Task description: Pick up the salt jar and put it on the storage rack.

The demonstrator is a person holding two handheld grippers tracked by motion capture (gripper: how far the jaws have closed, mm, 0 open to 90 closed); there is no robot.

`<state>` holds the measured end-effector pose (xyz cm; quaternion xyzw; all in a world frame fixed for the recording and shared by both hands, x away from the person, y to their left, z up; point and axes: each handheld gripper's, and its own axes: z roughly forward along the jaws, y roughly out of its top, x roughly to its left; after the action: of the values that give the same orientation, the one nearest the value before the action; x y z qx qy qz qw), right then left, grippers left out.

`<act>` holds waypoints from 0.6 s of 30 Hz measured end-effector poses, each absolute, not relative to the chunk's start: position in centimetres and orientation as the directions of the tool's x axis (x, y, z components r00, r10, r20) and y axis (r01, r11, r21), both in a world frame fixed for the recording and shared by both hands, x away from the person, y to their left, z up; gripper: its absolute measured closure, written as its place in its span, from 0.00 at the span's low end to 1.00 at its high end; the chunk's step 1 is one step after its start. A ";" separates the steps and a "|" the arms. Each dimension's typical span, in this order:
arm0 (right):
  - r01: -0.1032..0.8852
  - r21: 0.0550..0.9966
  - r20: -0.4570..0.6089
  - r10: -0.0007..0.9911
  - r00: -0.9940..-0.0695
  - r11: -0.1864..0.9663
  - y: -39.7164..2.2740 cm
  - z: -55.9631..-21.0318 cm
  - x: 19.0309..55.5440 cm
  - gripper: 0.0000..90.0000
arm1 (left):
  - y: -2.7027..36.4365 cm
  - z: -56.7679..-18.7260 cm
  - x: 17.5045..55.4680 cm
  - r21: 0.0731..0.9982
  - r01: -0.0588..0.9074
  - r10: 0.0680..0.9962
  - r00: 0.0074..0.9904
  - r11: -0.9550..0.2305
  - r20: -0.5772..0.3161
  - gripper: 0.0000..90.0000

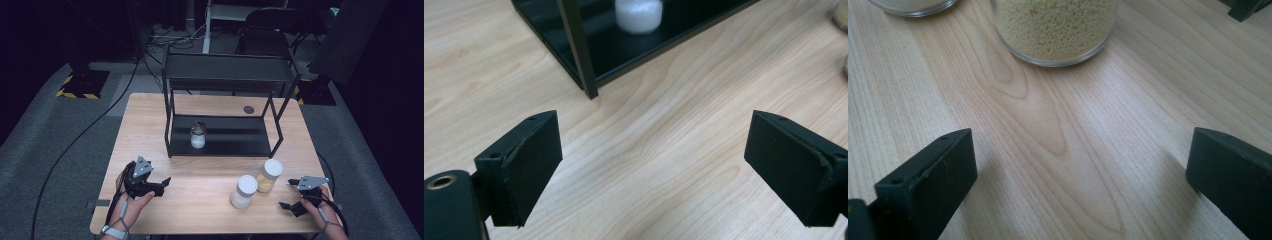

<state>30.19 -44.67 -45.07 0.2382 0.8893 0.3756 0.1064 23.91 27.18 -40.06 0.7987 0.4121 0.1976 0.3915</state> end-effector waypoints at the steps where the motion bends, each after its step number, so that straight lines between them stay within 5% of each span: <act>1: 0.344 0.719 -0.010 0.504 -0.864 0.604 -44.7 -45.1 30.2 0.00 | 27.2 -40.3 23.8 0.787 0.506 0.815 0.580 -0.352 -0.008 0.09; 18: 0.344 0.719 -0.010 0.504 -0.864 0.604 -44.7 -45.1 30.2 0.00 | 27.9 -43.8 23.6 0.755 0.557 0.834 0.552 -0.346 -0.025 0.08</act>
<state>30.19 -44.67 -45.07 0.2382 0.8893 0.3756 0.1065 23.62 27.88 -43.78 0.7990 0.4352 0.1863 0.3708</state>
